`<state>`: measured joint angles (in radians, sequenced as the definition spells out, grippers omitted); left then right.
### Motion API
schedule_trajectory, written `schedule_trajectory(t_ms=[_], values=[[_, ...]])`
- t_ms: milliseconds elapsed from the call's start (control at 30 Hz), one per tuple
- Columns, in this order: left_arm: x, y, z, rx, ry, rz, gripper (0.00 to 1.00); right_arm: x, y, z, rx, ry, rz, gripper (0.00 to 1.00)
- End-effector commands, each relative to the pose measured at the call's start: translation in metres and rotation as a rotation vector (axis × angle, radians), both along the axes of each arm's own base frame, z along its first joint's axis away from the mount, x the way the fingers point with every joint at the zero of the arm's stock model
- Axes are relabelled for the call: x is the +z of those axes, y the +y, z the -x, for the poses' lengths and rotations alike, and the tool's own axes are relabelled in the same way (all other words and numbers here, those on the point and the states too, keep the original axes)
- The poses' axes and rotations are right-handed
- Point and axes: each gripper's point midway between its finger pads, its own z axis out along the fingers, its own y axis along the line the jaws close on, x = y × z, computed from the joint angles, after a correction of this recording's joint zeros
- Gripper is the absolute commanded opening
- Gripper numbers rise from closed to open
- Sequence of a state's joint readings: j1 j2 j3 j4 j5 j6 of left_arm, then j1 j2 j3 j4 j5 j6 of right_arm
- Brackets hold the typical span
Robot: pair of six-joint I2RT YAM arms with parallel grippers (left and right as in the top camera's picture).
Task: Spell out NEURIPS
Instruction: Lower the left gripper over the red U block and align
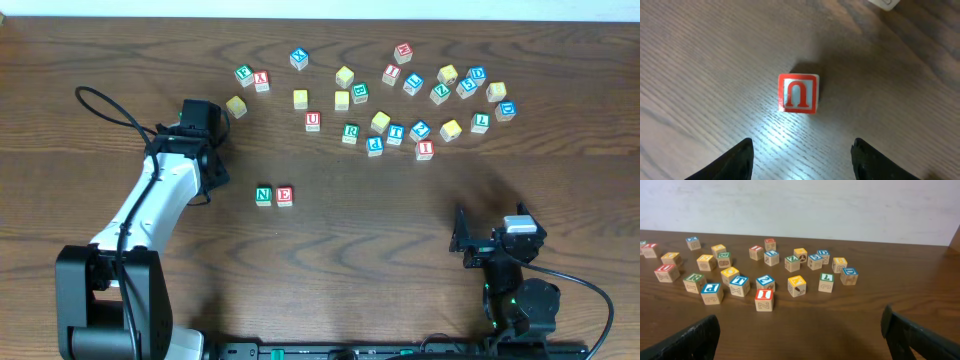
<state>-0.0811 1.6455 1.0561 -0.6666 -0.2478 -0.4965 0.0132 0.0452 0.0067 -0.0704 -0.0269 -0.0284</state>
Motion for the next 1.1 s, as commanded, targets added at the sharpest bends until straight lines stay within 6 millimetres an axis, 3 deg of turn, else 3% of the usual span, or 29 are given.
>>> schedule_trajectory(t_ms=[0, 767, 1067], values=[[0.011, -0.001, -0.011, -0.011, -0.038, 0.004, 0.62, -0.001, -0.001, 0.0, -0.006, 0.003, -0.017, 0.99], [0.01, 0.007, -0.025, -0.005, -0.085, 0.001, 0.62, -0.001, -0.001, 0.0, -0.005, 0.003, -0.017, 0.99], [-0.021, 0.014, -0.02, 0.016, 0.003, -0.002, 0.6, -0.001, -0.001, 0.0, -0.006, 0.003, -0.017, 0.99]])
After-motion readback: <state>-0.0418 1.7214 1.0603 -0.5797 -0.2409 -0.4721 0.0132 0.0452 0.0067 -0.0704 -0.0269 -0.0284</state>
